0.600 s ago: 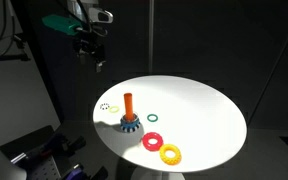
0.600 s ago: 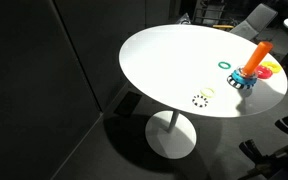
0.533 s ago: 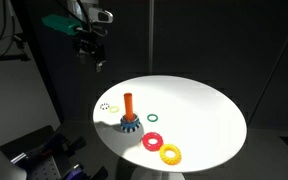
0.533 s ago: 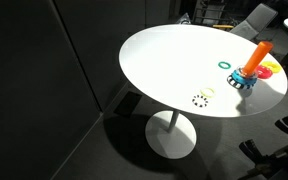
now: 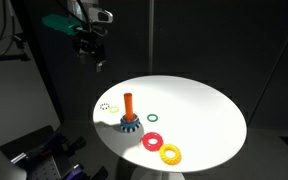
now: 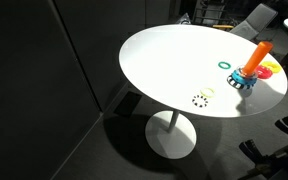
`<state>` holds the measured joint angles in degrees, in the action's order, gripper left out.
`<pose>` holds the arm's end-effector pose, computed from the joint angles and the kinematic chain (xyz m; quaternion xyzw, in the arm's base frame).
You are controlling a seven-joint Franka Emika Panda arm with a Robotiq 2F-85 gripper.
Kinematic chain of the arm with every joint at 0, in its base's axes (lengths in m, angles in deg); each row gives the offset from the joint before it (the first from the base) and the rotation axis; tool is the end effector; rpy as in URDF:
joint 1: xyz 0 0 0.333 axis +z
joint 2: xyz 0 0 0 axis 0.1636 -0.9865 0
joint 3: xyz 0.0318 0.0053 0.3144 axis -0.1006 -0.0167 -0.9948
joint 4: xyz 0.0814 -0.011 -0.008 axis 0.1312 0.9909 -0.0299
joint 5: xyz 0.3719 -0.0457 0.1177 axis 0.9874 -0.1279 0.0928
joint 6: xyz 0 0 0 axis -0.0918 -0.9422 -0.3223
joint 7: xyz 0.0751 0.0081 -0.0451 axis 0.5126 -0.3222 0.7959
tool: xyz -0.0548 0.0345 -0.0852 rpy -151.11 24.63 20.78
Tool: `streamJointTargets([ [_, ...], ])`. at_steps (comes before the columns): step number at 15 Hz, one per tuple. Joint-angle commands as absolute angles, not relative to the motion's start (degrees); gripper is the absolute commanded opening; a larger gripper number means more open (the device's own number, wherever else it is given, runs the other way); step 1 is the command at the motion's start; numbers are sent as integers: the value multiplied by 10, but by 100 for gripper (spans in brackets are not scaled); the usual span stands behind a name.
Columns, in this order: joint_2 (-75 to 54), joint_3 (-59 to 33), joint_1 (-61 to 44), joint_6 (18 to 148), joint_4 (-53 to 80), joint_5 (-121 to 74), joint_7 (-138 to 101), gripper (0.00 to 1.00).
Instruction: Place the dark green ring on the stack
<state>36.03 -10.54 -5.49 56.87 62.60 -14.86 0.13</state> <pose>0.3825 -0.0118 0.4717 -0.9923 -0.0945 0.0174 0.0787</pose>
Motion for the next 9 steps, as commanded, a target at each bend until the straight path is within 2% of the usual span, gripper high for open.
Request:
streamJointTargets([
  [1, 360, -113, -63, 567, 625, -145, 4, 100],
  [9, 345, -145, -62, 623, 622, -151, -33, 100],
])
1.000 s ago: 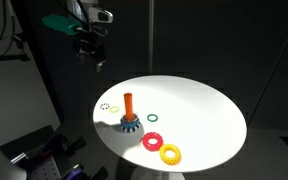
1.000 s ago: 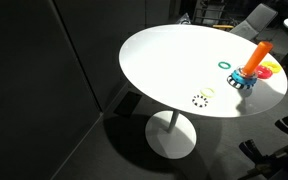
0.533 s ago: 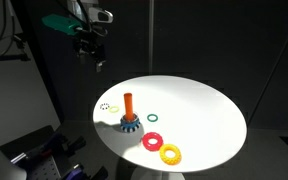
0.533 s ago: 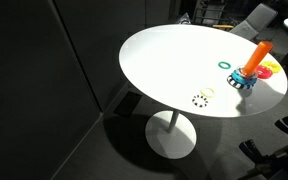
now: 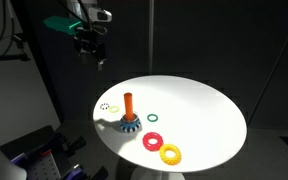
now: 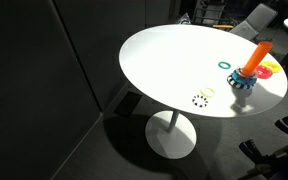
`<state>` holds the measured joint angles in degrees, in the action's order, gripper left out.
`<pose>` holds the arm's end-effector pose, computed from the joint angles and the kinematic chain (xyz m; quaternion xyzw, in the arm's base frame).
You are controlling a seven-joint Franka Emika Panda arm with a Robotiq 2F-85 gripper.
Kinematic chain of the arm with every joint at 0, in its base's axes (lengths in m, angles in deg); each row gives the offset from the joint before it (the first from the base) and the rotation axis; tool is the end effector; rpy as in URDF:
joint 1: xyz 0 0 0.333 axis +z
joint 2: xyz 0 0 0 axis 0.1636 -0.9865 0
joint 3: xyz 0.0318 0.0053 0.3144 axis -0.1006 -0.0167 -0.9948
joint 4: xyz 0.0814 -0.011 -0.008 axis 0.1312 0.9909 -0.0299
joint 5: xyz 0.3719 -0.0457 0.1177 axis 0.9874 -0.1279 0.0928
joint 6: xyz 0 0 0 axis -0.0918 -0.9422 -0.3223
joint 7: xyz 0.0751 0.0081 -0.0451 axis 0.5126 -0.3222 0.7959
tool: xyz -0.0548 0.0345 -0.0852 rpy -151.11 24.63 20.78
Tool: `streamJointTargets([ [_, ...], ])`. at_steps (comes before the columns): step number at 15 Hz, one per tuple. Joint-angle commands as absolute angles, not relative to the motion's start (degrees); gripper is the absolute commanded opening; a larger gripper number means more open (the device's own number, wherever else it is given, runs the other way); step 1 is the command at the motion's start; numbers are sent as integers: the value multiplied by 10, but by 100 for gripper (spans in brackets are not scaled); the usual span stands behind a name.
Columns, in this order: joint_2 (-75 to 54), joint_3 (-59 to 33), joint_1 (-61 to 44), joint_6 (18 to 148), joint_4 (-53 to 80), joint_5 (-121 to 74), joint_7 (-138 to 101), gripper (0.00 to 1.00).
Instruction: Place the dark green ring on the stack
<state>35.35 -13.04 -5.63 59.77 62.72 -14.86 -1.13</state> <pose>0.3893 0.0041 0.4710 -0.9930 -0.0989 0.0018 0.0643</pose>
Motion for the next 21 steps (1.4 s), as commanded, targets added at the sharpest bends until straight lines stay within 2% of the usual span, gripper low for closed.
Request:
streamJointTargets([
  [1, 341, -149, -63, 632, 620, -153, -40, 100],
  [14, 224, -171, -97, 753, 589, -222, -140, 100],
  [21, 138, -166, -115, 746, 528, -259, -191, 100],
])
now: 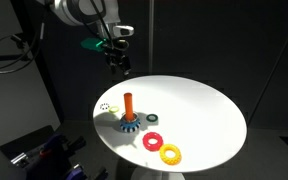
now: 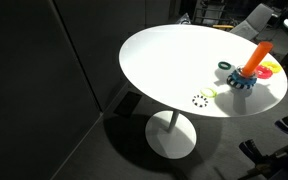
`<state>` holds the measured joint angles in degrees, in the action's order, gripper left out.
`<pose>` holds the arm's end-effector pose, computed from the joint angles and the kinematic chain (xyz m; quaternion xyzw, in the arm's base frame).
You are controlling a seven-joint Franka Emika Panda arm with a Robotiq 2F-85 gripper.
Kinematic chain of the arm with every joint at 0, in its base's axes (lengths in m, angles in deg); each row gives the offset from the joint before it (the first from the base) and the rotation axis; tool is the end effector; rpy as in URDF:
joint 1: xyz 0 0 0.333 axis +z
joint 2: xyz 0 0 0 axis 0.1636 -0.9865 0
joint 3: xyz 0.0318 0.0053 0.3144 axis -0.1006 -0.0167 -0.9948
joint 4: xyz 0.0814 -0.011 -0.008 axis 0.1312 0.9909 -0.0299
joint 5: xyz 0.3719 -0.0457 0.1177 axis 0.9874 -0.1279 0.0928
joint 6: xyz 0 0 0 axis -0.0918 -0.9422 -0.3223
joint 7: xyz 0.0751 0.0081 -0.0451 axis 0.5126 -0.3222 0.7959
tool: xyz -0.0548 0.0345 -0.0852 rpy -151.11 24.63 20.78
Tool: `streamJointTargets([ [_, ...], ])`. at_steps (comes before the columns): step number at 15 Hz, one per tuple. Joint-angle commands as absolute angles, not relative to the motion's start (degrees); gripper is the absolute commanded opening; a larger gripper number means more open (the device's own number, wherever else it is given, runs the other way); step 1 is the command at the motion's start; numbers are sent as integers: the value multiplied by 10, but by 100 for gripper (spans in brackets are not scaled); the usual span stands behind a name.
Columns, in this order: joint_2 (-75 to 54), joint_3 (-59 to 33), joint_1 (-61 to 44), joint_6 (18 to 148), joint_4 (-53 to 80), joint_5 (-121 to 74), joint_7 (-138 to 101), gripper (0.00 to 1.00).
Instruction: Place the dark green ring on the stack
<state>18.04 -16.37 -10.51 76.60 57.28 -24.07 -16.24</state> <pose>0.4731 -0.0164 0.4114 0.9990 -0.0141 0.0352 0.0231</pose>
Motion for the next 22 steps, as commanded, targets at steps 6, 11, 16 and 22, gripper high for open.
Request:
streamJointTargets([
  [6, 59, -156, -123, 732, 464, -265, -232, 100],
  [11, 5, -142, -124, 736, 427, -275, -256, 100],
  [16, -41, -127, -121, 745, 408, -287, -286, 100],
  [22, -58, -123, -119, 750, 413, -273, -279, 100],
])
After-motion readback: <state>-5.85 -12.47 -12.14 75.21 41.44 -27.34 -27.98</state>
